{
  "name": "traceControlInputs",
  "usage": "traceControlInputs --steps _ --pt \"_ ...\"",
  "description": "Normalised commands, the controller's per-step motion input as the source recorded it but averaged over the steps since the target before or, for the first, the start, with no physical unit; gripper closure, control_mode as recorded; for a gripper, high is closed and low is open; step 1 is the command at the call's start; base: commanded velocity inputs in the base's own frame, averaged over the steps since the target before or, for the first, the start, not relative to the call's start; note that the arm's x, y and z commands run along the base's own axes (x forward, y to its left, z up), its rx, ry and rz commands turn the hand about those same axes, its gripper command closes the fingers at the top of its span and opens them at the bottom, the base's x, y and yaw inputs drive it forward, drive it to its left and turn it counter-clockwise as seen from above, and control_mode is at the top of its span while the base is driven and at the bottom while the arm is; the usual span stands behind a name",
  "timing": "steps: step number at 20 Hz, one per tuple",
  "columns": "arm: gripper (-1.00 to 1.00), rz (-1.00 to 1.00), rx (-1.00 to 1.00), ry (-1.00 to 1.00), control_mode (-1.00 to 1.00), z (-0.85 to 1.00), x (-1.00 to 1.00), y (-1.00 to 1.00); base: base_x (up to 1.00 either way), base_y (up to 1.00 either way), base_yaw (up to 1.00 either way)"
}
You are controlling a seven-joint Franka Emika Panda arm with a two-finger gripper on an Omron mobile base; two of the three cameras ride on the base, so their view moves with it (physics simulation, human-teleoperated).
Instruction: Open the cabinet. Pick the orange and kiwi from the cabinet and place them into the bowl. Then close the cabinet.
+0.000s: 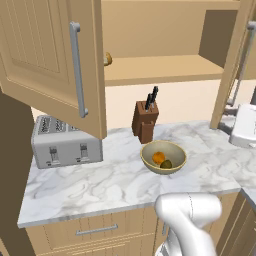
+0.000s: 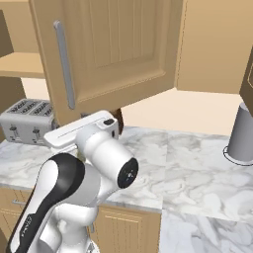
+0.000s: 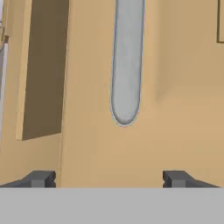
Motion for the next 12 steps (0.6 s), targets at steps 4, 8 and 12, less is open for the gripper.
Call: traceControlInputs --steps 4,8,12 --pt "-1.0 0.07 -0.03 0.03 -1.0 0.0 0.56 0.07 0.0 0.0 0.0" --pt "-1.0 0.0 -0.03 0.07 -1.0 0.0 0.6 0.01 0.0 0.0 0.0" --pt "-1.0 0.0 -0.04 0.09 -1.0 0.1 0.66 0.0 0.0 0.0 0.0"
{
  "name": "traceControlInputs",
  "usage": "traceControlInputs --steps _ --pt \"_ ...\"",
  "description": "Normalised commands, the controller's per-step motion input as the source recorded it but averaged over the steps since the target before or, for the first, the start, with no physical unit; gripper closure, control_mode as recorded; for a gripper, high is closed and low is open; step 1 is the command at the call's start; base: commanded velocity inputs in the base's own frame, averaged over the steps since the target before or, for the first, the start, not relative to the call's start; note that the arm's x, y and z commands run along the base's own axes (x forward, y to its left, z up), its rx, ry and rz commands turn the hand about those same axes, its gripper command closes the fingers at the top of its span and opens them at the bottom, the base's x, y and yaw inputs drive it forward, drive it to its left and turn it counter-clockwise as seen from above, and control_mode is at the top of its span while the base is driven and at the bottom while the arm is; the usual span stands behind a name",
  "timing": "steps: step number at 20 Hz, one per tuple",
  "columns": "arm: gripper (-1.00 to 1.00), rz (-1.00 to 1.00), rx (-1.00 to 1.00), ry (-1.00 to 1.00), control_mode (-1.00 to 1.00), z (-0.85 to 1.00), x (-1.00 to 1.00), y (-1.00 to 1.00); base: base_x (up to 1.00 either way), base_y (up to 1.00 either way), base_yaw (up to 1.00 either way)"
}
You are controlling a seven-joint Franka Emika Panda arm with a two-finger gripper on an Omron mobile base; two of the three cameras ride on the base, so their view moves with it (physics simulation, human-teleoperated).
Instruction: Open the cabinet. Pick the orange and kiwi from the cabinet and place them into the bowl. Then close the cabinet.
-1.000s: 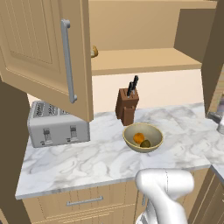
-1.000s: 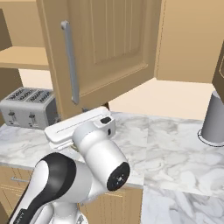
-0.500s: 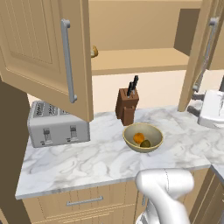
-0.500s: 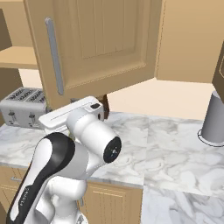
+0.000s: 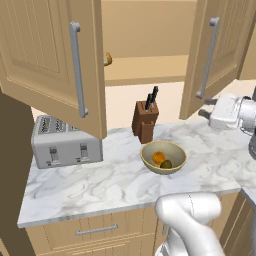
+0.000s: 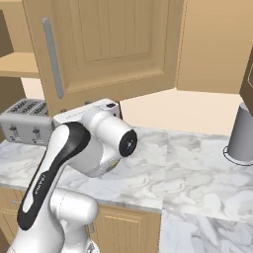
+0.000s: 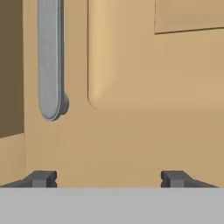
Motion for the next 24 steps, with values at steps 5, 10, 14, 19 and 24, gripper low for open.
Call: traceControlInputs --steps 5,10,14,19,24 --pt "-1.0 0.0 -0.05 0.09 -1.0 0.1 0.59 0.0 0.0 0.0 0.0" --pt "-1.0 -0.07 -0.06 0.1 -1.0 0.08 0.41 0.0 0.0 0.0 0.0" --pt "-1.0 -0.12 -0.06 0.08 -1.0 0.01 0.44 0.0 0.0 0.0 0.0" --pt "-1.0 -0.11 -0.04 0.02 -1.0 0.0 0.54 0.0 0.0 0.0 0.0" --pt "-1.0 -0.08 -0.02 0.0 -1.0 0.0 0.55 0.0 0.0 0.0 0.0"
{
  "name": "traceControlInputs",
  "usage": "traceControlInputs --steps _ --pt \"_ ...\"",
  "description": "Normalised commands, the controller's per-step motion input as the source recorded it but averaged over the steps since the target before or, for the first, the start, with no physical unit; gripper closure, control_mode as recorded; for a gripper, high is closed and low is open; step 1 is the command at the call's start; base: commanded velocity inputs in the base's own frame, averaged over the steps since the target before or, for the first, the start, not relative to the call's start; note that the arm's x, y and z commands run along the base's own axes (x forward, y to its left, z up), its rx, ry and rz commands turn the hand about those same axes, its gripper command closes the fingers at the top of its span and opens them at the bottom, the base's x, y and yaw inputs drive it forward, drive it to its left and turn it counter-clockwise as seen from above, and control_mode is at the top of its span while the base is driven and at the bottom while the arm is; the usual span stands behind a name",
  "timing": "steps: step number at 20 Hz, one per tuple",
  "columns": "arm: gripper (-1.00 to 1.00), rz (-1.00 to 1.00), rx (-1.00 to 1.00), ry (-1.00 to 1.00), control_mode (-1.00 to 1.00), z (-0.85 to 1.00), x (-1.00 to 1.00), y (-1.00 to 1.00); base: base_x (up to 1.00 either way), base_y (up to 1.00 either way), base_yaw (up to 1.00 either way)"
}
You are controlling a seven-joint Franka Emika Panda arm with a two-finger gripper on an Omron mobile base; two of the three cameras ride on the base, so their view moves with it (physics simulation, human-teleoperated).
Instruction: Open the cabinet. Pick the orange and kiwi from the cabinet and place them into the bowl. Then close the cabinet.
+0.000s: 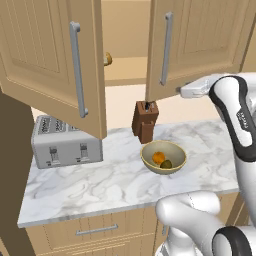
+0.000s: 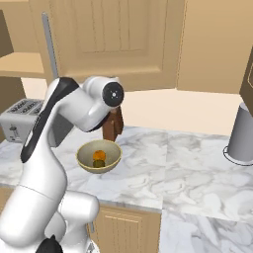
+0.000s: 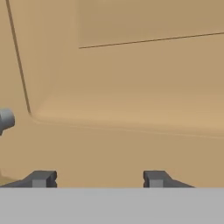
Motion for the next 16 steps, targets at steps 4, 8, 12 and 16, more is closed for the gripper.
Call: traceControlInputs --steps 4,8,12,16 --pt "-1.0 -0.09 -0.02 0.0 -1.0 0.0 0.53 0.0 0.0 0.0 0.0" --pt "-1.0 -0.09 -0.02 0.0 -1.0 0.0 0.45 0.0 0.0 0.0 0.0" --pt "-1.0 -0.1 -0.01 0.0 -1.0 0.0 0.39 0.0 0.0 0.0 0.0" --pt "-1.0 -0.1 -0.01 0.0 -1.0 0.0 0.4 0.0 0.0 0.0 0.0"
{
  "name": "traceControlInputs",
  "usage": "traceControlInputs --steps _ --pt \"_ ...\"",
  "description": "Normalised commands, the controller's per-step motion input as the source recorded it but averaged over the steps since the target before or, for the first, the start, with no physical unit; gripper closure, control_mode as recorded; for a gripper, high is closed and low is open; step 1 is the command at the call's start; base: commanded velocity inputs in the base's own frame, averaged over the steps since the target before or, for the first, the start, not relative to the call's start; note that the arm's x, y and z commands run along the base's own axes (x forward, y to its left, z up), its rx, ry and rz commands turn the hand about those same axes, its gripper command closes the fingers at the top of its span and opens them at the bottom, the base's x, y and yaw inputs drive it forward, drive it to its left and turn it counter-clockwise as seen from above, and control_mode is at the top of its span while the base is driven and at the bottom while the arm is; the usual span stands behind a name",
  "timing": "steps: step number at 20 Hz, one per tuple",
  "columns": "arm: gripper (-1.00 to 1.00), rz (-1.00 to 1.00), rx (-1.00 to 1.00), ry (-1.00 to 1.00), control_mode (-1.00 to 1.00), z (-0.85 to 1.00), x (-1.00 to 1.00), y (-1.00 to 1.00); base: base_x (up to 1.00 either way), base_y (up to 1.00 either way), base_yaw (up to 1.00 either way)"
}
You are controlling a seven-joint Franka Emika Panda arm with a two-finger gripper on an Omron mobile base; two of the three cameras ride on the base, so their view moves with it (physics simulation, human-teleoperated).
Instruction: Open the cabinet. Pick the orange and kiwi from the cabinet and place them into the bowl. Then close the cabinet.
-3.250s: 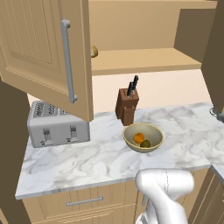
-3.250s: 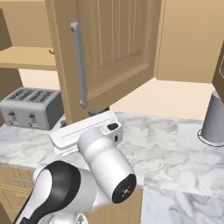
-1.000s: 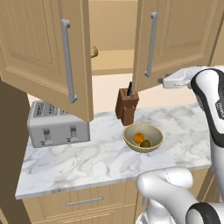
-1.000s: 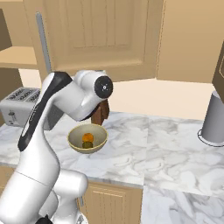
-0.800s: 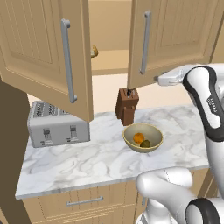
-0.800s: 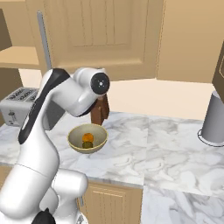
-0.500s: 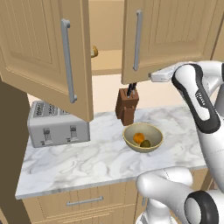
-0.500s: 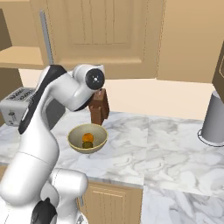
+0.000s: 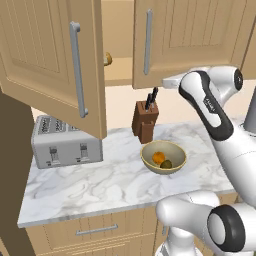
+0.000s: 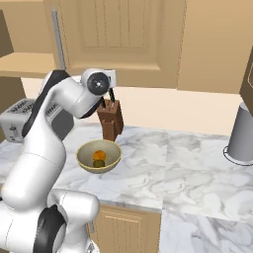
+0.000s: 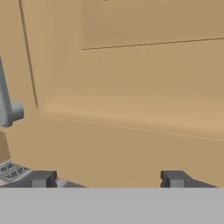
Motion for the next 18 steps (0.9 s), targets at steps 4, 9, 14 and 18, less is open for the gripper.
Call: traceControlInputs --steps 4,9,14,18 --pt "-1.0 -0.11 0.0 0.0 -1.0 0.0 0.39 0.0 0.0 0.0 0.0" --pt "-1.0 -0.1 0.0 0.0 -1.0 -0.01 0.42 0.0 0.0 0.0 0.0" --pt "-1.0 -0.06 0.0 0.0 -1.0 -0.01 0.31 0.0 0.0 0.0 0.0" --pt "-1.0 -0.08 0.0 0.0 -1.0 -0.01 0.07 0.0 0.0 0.0 0.0"
